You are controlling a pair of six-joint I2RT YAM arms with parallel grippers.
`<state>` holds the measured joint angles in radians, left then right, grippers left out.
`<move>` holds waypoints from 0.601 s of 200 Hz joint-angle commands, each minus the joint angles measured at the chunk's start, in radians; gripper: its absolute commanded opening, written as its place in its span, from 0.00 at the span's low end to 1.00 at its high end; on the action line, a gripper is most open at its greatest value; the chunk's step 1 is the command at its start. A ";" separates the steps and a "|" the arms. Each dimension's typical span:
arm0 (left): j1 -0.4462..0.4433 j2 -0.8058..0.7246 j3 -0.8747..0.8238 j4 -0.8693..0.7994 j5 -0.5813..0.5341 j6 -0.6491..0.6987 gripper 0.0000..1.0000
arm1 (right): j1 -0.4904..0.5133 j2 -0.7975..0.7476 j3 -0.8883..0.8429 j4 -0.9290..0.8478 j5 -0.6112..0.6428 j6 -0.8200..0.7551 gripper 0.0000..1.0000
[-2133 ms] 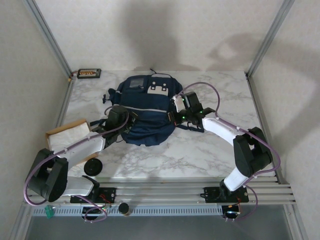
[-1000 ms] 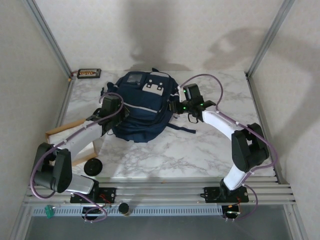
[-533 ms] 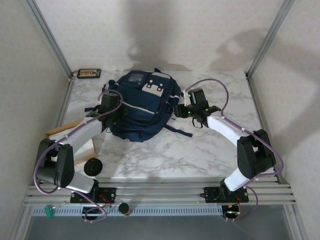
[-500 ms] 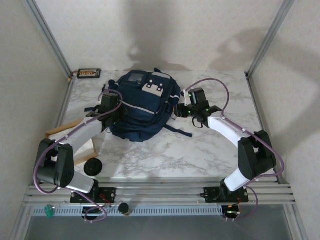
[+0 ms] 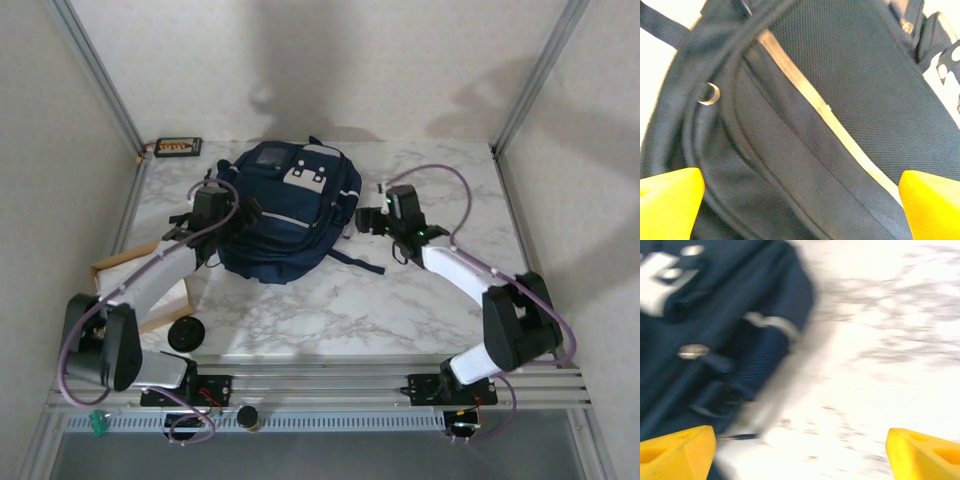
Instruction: Pack the student bag
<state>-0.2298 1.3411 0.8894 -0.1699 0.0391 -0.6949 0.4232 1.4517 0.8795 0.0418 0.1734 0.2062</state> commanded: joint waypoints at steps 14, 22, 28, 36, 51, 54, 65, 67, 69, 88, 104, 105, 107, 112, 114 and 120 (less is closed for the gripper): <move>0.038 -0.144 -0.107 0.083 -0.511 0.246 0.99 | -0.160 -0.186 -0.213 0.282 0.277 0.009 0.94; 0.044 -0.163 -0.177 0.186 -0.609 0.315 1.00 | -0.189 -0.215 -0.268 0.340 0.309 -0.005 0.96; 0.048 -0.180 -0.242 0.294 -0.656 0.365 1.00 | -0.210 -0.232 -0.314 0.389 0.327 -0.015 0.96; 0.061 -0.203 -0.331 0.435 -0.663 0.424 1.00 | -0.236 -0.255 -0.383 0.472 0.325 -0.042 0.98; 0.084 -0.233 -0.497 0.719 -0.640 0.498 1.00 | -0.290 -0.275 -0.503 0.638 0.276 -0.086 0.99; 0.090 -0.234 -0.529 0.775 -0.629 0.510 1.00 | -0.301 -0.273 -0.523 0.669 0.259 -0.091 0.99; 0.115 -0.224 -0.623 0.957 -0.564 0.553 1.00 | -0.339 -0.257 -0.590 0.784 0.200 -0.114 0.99; 0.119 -0.219 -0.635 0.983 -0.552 0.560 0.99 | -0.345 -0.253 -0.601 0.801 0.194 -0.117 0.99; 0.123 -0.213 -0.646 1.009 -0.543 0.566 1.00 | -0.350 -0.247 -0.610 0.821 0.183 -0.120 0.99; 0.151 -0.131 -0.700 1.196 -0.444 0.598 1.00 | -0.397 -0.170 -0.682 0.967 0.085 -0.137 0.99; 0.152 -0.063 -0.698 1.278 -0.379 0.638 0.99 | -0.417 -0.117 -0.657 0.994 -0.006 -0.153 0.99; 0.152 -0.058 -0.696 1.279 -0.376 0.638 0.99 | -0.418 -0.114 -0.658 1.003 -0.012 -0.155 0.99; 0.152 -0.051 -0.691 1.275 -0.371 0.638 0.99 | -0.417 -0.105 -0.661 1.022 -0.024 -0.160 0.99; 0.153 -0.031 -0.675 1.258 -0.364 0.637 0.99 | -0.419 -0.085 -0.668 1.078 -0.058 -0.171 0.99; 0.153 -0.022 -0.669 1.256 -0.360 0.639 0.99 | -0.419 -0.078 -0.668 1.095 -0.066 -0.175 0.99; 0.153 0.003 -0.664 1.268 -0.344 0.636 0.99 | -0.424 -0.055 -0.659 1.106 -0.116 -0.169 0.99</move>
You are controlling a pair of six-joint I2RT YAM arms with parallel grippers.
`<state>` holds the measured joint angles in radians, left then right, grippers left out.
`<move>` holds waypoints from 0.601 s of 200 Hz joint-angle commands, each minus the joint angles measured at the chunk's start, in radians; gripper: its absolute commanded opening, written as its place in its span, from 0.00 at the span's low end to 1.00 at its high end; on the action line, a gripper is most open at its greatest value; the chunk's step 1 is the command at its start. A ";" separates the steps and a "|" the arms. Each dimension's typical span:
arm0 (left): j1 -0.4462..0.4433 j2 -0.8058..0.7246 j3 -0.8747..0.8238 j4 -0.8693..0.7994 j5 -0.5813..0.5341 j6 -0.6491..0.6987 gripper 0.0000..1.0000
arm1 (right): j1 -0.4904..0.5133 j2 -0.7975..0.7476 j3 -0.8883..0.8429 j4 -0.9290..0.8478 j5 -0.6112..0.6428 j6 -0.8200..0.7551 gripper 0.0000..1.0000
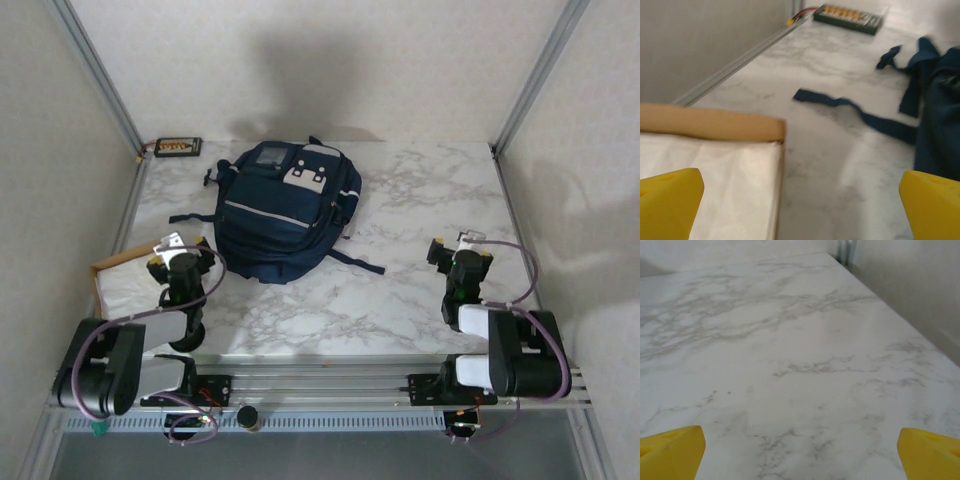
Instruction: Pack the student bag
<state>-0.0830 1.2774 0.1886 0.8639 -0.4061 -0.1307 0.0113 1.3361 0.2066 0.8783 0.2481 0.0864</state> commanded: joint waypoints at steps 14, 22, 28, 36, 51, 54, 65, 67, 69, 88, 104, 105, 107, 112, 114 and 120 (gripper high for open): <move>0.006 0.091 0.022 0.303 0.175 0.057 0.99 | -0.017 0.146 0.029 0.329 -0.252 -0.060 0.99; 0.006 0.115 -0.001 0.392 0.219 0.062 0.99 | -0.017 0.190 0.021 0.378 -0.283 -0.072 0.99; 0.006 0.132 -0.005 0.403 0.244 0.071 0.99 | -0.017 0.216 -0.007 0.458 -0.293 -0.074 0.99; 0.006 0.166 -0.017 0.452 0.268 0.081 0.99 | -0.020 0.210 -0.027 0.487 -0.318 -0.079 0.99; 0.006 0.278 -0.043 0.614 0.299 0.098 0.99 | -0.022 0.213 -0.005 0.452 -0.311 -0.078 0.99; 0.005 0.285 -0.038 0.615 0.297 0.100 0.99 | -0.022 0.212 0.000 0.441 -0.294 -0.072 0.99; 0.005 0.253 0.025 0.438 0.263 0.082 0.99 | -0.019 0.212 0.008 0.426 -0.258 -0.059 0.99; 0.005 0.260 0.036 0.430 0.255 0.078 0.99 | -0.020 0.213 0.008 0.428 -0.256 -0.060 0.99; 0.006 0.267 0.037 0.441 0.259 0.076 0.99 | -0.020 0.213 0.007 0.428 -0.255 -0.060 0.99; 0.020 0.268 0.033 0.449 0.262 0.062 0.99 | -0.015 0.213 0.007 0.430 -0.248 -0.062 0.99; 0.017 0.263 0.033 0.440 0.259 0.065 0.99 | -0.015 0.213 0.007 0.427 -0.248 -0.062 0.99; 0.017 0.264 0.033 0.443 0.259 0.065 0.99 | -0.015 0.213 0.007 0.427 -0.248 -0.063 0.99; 0.017 0.266 0.033 0.446 0.259 0.066 0.99 | -0.015 0.213 0.007 0.428 -0.248 -0.062 0.99; 0.017 0.267 0.032 0.447 0.259 0.065 0.99 | -0.016 0.213 0.008 0.429 -0.248 -0.062 0.99; 0.017 0.267 0.033 0.445 0.259 0.065 0.99 | -0.016 0.213 0.007 0.429 -0.248 -0.062 0.99; 0.017 0.263 0.034 0.436 0.260 0.065 0.99 | -0.016 0.213 0.007 0.427 -0.248 -0.062 0.99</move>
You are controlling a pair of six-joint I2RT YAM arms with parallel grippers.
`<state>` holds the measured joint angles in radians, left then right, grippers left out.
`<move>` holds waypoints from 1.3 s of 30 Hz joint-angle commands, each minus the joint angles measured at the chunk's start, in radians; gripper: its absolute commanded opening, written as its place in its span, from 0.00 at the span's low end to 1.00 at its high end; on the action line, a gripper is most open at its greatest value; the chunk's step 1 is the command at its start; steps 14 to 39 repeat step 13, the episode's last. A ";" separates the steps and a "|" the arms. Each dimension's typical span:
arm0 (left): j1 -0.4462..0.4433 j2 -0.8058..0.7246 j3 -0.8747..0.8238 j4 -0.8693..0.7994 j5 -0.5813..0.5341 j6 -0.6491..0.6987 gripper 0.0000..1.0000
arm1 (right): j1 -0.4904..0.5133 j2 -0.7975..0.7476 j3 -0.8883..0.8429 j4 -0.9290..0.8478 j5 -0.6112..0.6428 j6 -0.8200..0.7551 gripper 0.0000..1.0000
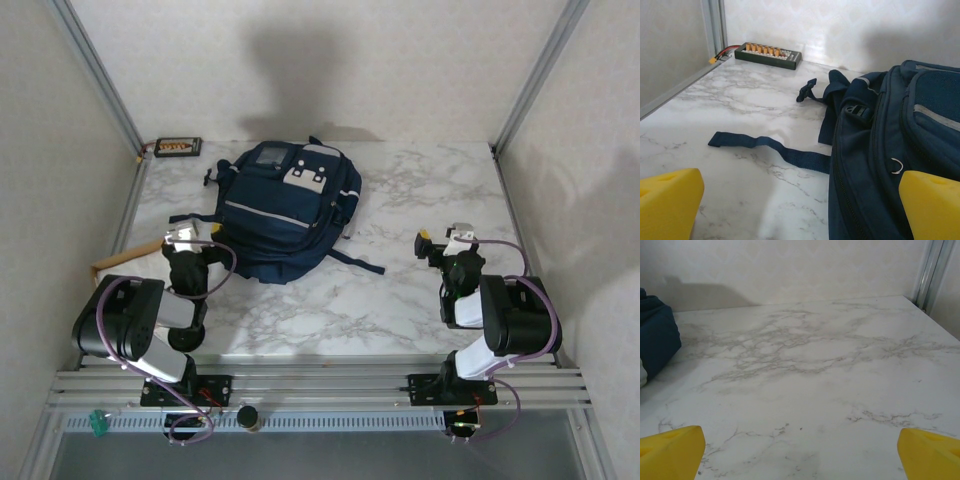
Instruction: Pack the student bag
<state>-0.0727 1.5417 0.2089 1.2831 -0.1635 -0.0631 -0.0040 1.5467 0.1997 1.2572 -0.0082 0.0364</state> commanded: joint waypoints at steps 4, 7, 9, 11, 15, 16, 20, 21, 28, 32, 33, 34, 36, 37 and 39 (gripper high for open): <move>0.007 -0.001 0.014 0.018 0.018 -0.001 0.99 | 0.000 0.003 0.014 0.050 0.008 -0.013 0.99; 0.007 0.001 0.014 0.019 0.018 -0.001 0.99 | 0.000 0.003 0.016 0.047 0.008 -0.013 0.99; 0.007 0.001 0.014 0.019 0.018 -0.001 0.99 | 0.000 0.004 0.017 0.044 0.008 -0.013 0.99; 0.007 0.000 0.014 0.019 0.018 -0.001 0.99 | 0.000 0.003 0.015 0.046 0.008 -0.012 0.99; 0.007 -0.001 0.014 0.019 0.019 -0.001 0.99 | 0.000 0.003 0.015 0.048 0.008 -0.012 0.99; 0.007 -0.001 0.014 0.019 0.019 -0.001 0.99 | 0.000 0.003 0.015 0.048 0.008 -0.012 0.99; 0.007 -0.001 0.014 0.019 0.019 -0.001 0.99 | 0.000 0.003 0.015 0.048 0.008 -0.012 0.99; 0.007 -0.001 0.014 0.019 0.019 -0.001 0.99 | 0.000 0.003 0.015 0.048 0.008 -0.012 0.99; 0.007 -0.001 0.014 0.019 0.019 -0.001 0.99 | 0.000 0.003 0.015 0.048 0.008 -0.012 0.99; 0.007 -0.001 0.014 0.019 0.019 -0.001 0.99 | 0.000 0.003 0.015 0.048 0.008 -0.012 0.99; 0.007 -0.001 0.014 0.019 0.019 -0.001 0.99 | 0.000 0.003 0.015 0.048 0.008 -0.012 0.99; 0.007 -0.001 0.014 0.019 0.019 -0.001 0.99 | 0.000 0.003 0.015 0.048 0.008 -0.012 0.99; 0.007 -0.001 0.014 0.019 0.019 -0.001 0.99 | 0.000 0.003 0.015 0.048 0.008 -0.012 0.99; 0.007 -0.001 0.014 0.019 0.019 -0.001 0.99 | 0.000 0.003 0.015 0.048 0.008 -0.012 0.99; 0.007 -0.001 0.014 0.019 0.019 -0.001 0.99 | 0.000 0.003 0.015 0.048 0.008 -0.012 0.99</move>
